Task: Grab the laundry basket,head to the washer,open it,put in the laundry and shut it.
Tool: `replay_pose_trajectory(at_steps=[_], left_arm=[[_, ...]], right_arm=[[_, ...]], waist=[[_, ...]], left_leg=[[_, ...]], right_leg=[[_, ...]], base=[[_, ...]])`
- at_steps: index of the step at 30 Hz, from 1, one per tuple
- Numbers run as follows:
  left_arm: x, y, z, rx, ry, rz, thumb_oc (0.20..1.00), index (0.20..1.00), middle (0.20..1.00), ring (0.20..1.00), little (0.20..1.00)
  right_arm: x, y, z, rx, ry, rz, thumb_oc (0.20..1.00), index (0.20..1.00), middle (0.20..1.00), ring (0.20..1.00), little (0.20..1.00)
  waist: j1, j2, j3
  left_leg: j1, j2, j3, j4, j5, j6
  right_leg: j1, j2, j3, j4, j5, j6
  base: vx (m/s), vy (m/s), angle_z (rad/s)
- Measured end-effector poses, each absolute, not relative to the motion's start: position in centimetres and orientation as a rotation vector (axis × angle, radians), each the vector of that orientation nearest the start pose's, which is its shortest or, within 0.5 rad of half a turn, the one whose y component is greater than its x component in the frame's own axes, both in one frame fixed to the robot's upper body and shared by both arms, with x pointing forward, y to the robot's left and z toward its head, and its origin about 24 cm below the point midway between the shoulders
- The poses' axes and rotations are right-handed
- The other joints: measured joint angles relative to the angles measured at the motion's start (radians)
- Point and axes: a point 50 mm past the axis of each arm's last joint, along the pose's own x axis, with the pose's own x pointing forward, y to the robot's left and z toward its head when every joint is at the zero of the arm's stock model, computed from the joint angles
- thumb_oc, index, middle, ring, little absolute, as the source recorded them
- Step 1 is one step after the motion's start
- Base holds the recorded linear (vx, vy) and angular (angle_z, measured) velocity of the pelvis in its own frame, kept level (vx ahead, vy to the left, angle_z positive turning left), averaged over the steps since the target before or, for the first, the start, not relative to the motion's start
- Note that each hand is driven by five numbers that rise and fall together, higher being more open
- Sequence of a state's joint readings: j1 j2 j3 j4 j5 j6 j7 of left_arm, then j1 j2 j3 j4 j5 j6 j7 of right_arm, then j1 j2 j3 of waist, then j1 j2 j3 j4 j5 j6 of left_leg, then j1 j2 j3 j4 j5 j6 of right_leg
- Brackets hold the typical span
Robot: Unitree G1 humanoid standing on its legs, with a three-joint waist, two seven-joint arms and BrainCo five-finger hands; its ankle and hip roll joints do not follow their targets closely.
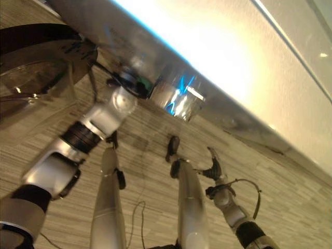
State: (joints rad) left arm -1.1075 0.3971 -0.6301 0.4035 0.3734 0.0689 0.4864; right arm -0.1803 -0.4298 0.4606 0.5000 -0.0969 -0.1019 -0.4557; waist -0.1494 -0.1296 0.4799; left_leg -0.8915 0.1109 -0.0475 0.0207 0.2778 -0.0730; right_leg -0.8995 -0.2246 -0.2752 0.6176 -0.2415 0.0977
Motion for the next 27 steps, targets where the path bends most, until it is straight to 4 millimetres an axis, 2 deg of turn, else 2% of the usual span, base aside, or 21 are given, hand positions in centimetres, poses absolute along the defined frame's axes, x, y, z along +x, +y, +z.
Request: replay_pose_trajectory(at_steps=[3, 5, 8, 13, 14, 18, 19, 22, 23, 25, 27], left_arm=[[35.8, 6.3, 25.9, 0.961, -0.899, 0.097, 1.000, 1.000, 1.000, 1.000, 1.000], [35.9, 7.5, 24.4, 0.963, -0.842, 0.109, 1.000, 1.000, 1.000, 1.000, 1.000], [35.7, 7.8, 23.6, 0.951, -0.824, 0.104, 1.000, 1.000, 1.000, 1.000, 1.000], [34.5, 9.5, 18.8, 0.920, -0.687, 0.035, 1.000, 1.000, 1.000, 1.000, 1.000], [33.9, 10.0, 17.4, 0.900, -0.654, 0.016, 1.000, 1.000, 1.000, 1.000, 1.000], [32.3, 12.2, 14.6, 0.820, -0.549, 0.007, 1.000, 1.000, 1.000, 1.000, 1.000], [31.7, 13.8, 12.8, 0.838, -0.477, -0.001, 1.000, 1.000, 1.000, 1.000, 1.000], [30.3, 15.9, 9.6, 0.838, -0.336, -0.001, 1.000, 1.000, 1.000, 1.000, 1.000], [29.3, 16.4, 7.5, 0.832, -0.251, -0.026, 1.000, 1.000, 1.000, 1.000, 1.000], [28.8, 16.3, 6.5, 0.817, -0.212, -0.043, 1.000, 1.000, 1.000, 1.000, 1.000], [28.7, 16.9, 6.4, 0.833, -0.197, -0.049, 1.000, 1.000, 1.000, 1.000, 1.000]], right_arm=[[25.9, -18.8, -2.3, -0.722, 0.148, -0.036, 1.000, 1.000, 1.000, 1.000, 1.000], [25.6, -19.2, -2.9, -0.741, 0.183, -0.041, 1.000, 1.000, 1.000, 1.000, 1.000], [25.6, -19.4, -3.1, -0.752, 0.207, -0.048, 1.000, 1.000, 1.000, 1.000, 1.000], [25.1, -18.6, -4.8, -0.757, 0.290, -0.037, 1.000, 1.000, 1.000, 1.000, 1.000], [24.7, -18.6, -5.2, -0.757, 0.313, -0.026, 1.000, 1.000, 1.000, 1.000, 1.000], [24.4, -18.7, -6.2, -0.761, 0.375, -0.023, 1.000, 1.000, 1.000, 1.000, 1.000], [24.6, -18.7, -6.4, -0.770, 0.395, -0.020, 1.000, 1.000, 1.000, 1.000, 1.000], [25.8, -19.0, -5.9, -0.795, 0.402, -0.029, 1.000, 1.000, 1.000, 1.000, 1.000], [26.4, -19.4, -5.5, -0.815, 0.395, -0.040, 1.000, 1.000, 1.000, 1.000, 1.000], [26.7, -19.6, -5.6, -0.839, 0.409, -0.041, 1.000, 1.000, 1.000, 1.000, 1.000], [27.6, -19.5, -5.2, -0.854, 0.420, -0.034, 1.000, 1.000, 1.000, 1.000, 1.000]], waist=[[0.003, 0.000, 0.000], [0.001, 0.000, 0.000], [0.010, 0.000, 0.000], [0.043, 0.007, 0.002], [0.058, 0.017, -0.003], [0.105, 0.036, -0.003], [0.128, 0.041, -0.002], [0.132, 0.050, -0.001], [0.134, 0.062, 0.001], [0.133, 0.075, 0.000], [0.142, 0.083, 0.004]], left_leg=[[0.033, -0.001, 0.004, -0.002, -0.002, 0.002], [0.077, 0.000, 0.006, -0.005, -0.005, 0.007], [0.092, 0.001, 0.009, -0.005, -0.002, 0.007], [0.199, -0.001, 0.007, -0.031, 0.003, 0.003], [0.221, -0.004, 0.005, -0.033, -0.003, 0.011], [0.283, -0.013, 0.015, -0.031, -0.020, 0.031], [0.311, -0.023, 0.037, -0.022, -0.035, 0.043], [0.335, -0.043, 0.086, 0.030, -0.073, 0.045], [0.347, -0.060, 0.114, 0.063, -0.101, 0.047], [0.348, -0.083, 0.125, 0.079, -0.114, 0.060], [0.355, -0.108, 0.154, 0.083, -0.129, 0.075]], right_leg=[[0.026, 0.000, 0.007, -0.001, 0.002, -0.002], [0.067, 0.003, 0.013, -0.012, 0.003, -0.002], [0.085, 0.007, 0.015, -0.025, 0.012, -0.002], [0.215, 0.009, 0.002, -0.088, 0.025, 0.011], [0.245, 0.007, -0.006, -0.104, 0.022, 0.015], [0.314, -0.002, -0.006, -0.118, 0.020, 0.019], [0.333, -0.013, 0.010, -0.120, 0.022, 0.023], [0.358, -0.033, 0.059, -0.137, 0.042, 0.044], [0.378, -0.049, 0.089, -0.161, 0.060, 0.064], [0.393, -0.068, 0.104, -0.184, 0.076, 0.080], [0.400, -0.094, 0.131, -0.230, 0.113, 0.104]], base=[[-0.02, 0.039, -0.04], [-0.03, 0.080, -0.07], [-0.03, 0.064, -0.05], [-0.02, 0.070, 0.02], [-0.04, 0.145, 0.08], [-0.05, 0.179, 0.03], [-0.10, 0.375, -0.15], [-0.08, 0.319, -0.35], [-0.10, 0.304, -0.31], [-0.09, 0.243, -0.12], [-0.12, 0.167, -0.16]])
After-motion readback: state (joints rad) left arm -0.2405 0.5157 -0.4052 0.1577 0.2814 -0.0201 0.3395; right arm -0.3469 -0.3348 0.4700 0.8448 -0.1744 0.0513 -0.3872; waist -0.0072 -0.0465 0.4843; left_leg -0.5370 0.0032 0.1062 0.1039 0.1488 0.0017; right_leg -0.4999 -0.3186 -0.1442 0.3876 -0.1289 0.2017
